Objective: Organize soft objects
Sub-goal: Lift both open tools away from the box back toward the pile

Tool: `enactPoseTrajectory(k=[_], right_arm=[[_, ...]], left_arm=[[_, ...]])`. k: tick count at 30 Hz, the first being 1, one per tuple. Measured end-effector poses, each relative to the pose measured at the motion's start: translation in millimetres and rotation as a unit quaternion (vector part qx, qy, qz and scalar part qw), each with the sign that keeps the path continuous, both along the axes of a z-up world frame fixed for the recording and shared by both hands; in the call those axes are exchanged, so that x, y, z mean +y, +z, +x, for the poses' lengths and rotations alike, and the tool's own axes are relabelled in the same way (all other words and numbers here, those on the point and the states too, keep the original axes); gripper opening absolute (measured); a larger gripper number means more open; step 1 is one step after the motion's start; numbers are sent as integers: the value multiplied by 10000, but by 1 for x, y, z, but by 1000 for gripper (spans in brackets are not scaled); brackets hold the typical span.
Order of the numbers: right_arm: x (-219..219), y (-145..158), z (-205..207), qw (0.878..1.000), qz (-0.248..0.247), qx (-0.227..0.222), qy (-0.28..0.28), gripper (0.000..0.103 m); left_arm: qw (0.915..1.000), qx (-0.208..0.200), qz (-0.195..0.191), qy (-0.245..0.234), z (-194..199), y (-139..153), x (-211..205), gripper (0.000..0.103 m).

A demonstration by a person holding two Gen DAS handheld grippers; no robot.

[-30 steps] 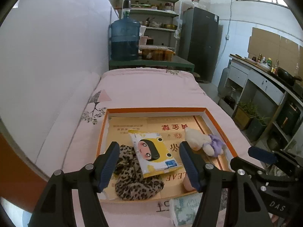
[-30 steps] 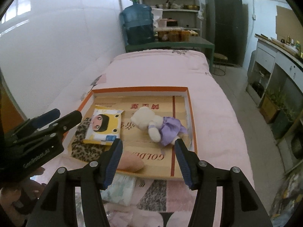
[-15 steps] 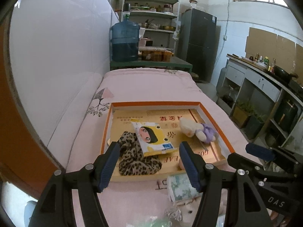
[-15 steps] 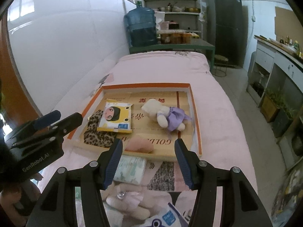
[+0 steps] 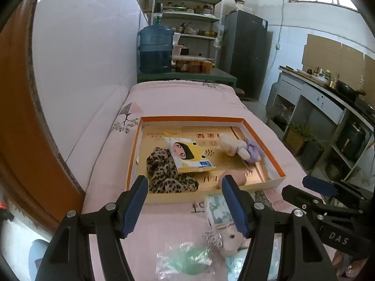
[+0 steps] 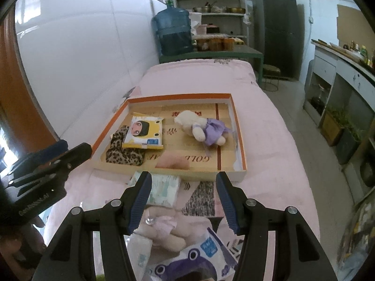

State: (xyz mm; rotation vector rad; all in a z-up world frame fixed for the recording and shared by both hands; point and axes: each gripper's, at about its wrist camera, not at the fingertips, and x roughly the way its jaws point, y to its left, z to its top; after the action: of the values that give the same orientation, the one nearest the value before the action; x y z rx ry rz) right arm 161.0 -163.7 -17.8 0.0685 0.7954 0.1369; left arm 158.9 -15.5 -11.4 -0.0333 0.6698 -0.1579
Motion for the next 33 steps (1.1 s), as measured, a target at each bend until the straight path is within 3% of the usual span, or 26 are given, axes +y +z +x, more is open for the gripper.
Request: enactPoseTrajectory(k=[33], right_arm=[[0, -11, -63, 10000, -47, 74, 18, 59]], left_arm=[[9999, -109, -32, -118, -69, -15, 17, 65]])
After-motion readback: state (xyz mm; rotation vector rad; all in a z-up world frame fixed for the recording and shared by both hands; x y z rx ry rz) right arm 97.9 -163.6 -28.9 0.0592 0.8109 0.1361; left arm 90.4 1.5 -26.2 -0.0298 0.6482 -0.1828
